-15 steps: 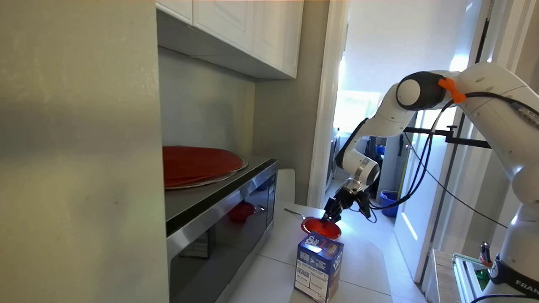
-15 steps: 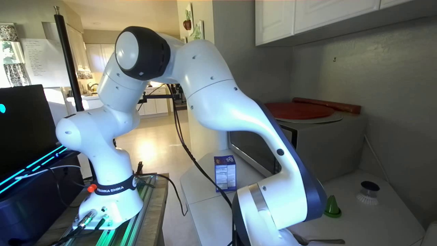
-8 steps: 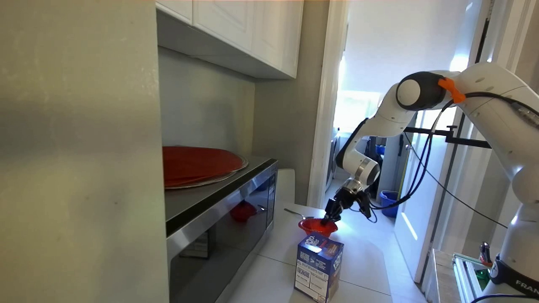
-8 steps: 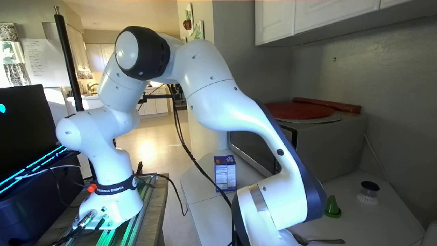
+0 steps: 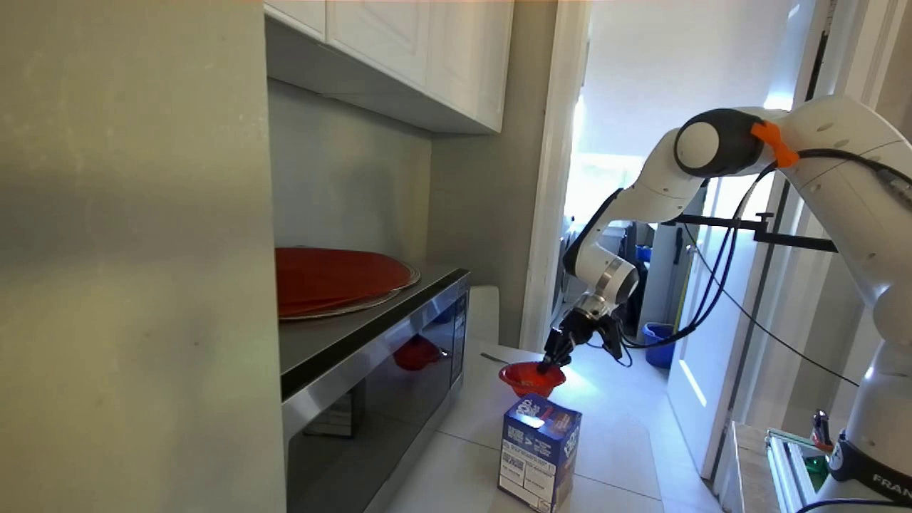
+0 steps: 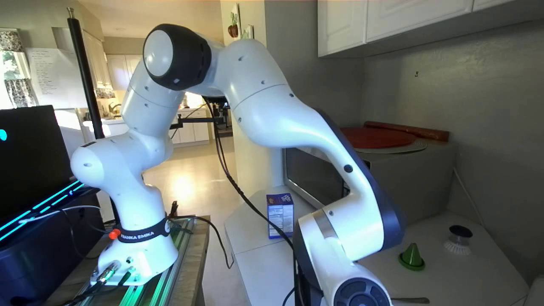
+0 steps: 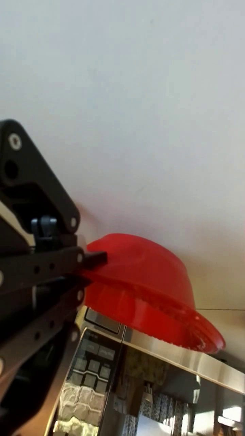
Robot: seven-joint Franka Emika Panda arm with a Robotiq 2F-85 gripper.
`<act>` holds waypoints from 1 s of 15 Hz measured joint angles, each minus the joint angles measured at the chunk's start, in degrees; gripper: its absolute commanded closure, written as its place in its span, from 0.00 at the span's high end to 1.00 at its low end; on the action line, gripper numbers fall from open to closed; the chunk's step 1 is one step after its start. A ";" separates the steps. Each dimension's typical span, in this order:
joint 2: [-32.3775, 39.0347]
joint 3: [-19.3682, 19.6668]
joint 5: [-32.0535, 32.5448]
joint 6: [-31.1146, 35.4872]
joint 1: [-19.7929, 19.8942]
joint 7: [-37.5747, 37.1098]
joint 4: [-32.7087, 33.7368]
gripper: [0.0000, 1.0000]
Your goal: Put the orange bowl on the microwave on the orange plate
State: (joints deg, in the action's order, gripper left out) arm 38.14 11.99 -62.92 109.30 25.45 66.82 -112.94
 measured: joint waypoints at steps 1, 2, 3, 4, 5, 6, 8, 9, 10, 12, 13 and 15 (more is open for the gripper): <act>-1.57 0.24 0.02 1.04 -0.96 -0.07 -0.86 0.01; -3.36 0.47 0.20 2.11 -1.98 -0.27 -1.87 0.01; -5.38 0.73 0.40 3.01 -2.98 -0.73 -3.05 0.01; -7.63 1.03 0.73 3.79 -3.92 -1.34 -4.40 0.01; -9.94 1.34 1.13 4.39 -4.68 -1.94 -5.80 0.01; -12.40 1.67 1.61 4.85 -5.30 -2.53 -7.32 0.01; -17.69 2.37 3.57 5.45 -6.18 -4.06 -10.45 0.01; -20.53 2.77 4.65 5.56 -6.38 -4.97 -12.07 0.01; -23.43 3.24 5.86 5.58 -6.42 -6.02 -13.66 0.01; -29.27 4.33 8.83 5.59 -6.39 -8.27 -16.57 0.01; -32.00 4.67 10.24 5.58 -6.39 -9.49 -17.65 0.01; -36.92 4.66 12.42 5.58 -6.58 -12.02 -18.89 0.01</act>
State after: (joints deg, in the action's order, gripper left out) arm 1.22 16.65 -50.50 114.88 18.86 54.80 -131.83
